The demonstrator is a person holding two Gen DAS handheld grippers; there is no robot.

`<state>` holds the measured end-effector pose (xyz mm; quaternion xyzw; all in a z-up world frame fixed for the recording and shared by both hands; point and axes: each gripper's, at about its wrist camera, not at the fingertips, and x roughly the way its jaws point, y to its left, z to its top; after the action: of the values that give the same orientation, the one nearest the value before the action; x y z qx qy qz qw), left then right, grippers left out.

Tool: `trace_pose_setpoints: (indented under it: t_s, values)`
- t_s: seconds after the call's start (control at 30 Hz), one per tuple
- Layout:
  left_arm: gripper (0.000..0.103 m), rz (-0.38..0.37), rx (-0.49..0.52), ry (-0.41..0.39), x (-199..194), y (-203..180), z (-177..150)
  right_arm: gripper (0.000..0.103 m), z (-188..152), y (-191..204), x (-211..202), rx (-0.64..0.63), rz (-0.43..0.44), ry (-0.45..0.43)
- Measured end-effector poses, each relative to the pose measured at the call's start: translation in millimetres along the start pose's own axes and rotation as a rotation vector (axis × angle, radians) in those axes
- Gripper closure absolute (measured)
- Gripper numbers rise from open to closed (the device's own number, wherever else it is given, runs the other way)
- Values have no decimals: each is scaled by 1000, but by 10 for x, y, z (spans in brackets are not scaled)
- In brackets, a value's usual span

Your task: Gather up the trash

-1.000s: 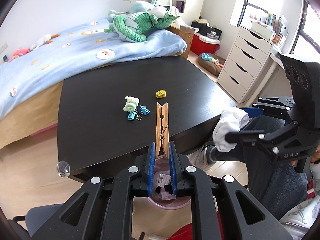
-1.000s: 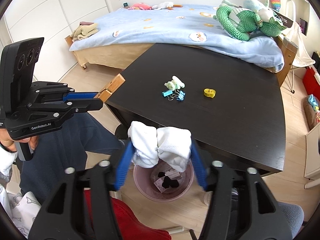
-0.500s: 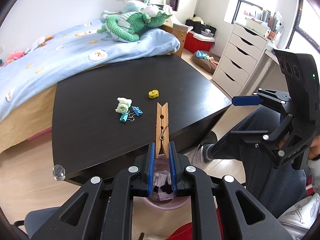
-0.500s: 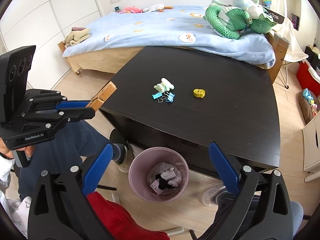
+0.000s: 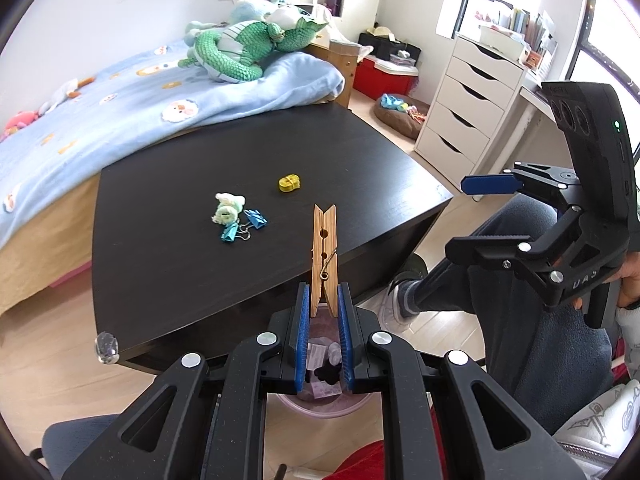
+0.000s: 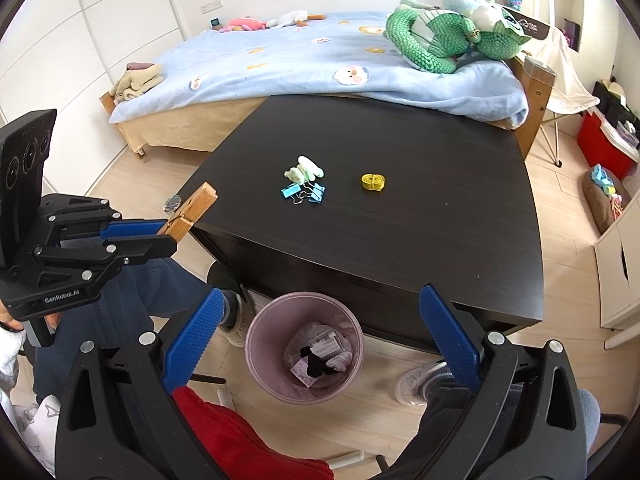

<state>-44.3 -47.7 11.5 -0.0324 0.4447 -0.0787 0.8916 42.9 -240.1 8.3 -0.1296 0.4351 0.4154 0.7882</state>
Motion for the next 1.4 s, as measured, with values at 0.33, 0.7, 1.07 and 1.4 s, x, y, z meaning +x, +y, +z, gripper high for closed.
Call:
trace_pose_setpoints:
  t_s: [0.33, 0.7, 1.07, 1.4]
  values:
    - [89, -27, 38, 22, 78, -111, 3, 6, -14, -81, -70, 27, -4, -20]
    - [19, -19, 13, 4, 126, -58, -14, 6, -40, -168, -130, 66, -4, -38]
    - [8, 10, -31, -31, 80, 31, -17, 5, -54, -158, -84, 71, 14, -33]
    - [8, 20, -85, -44, 90, 128, -3, 5, -21, -149, -42, 82, 31, -35]
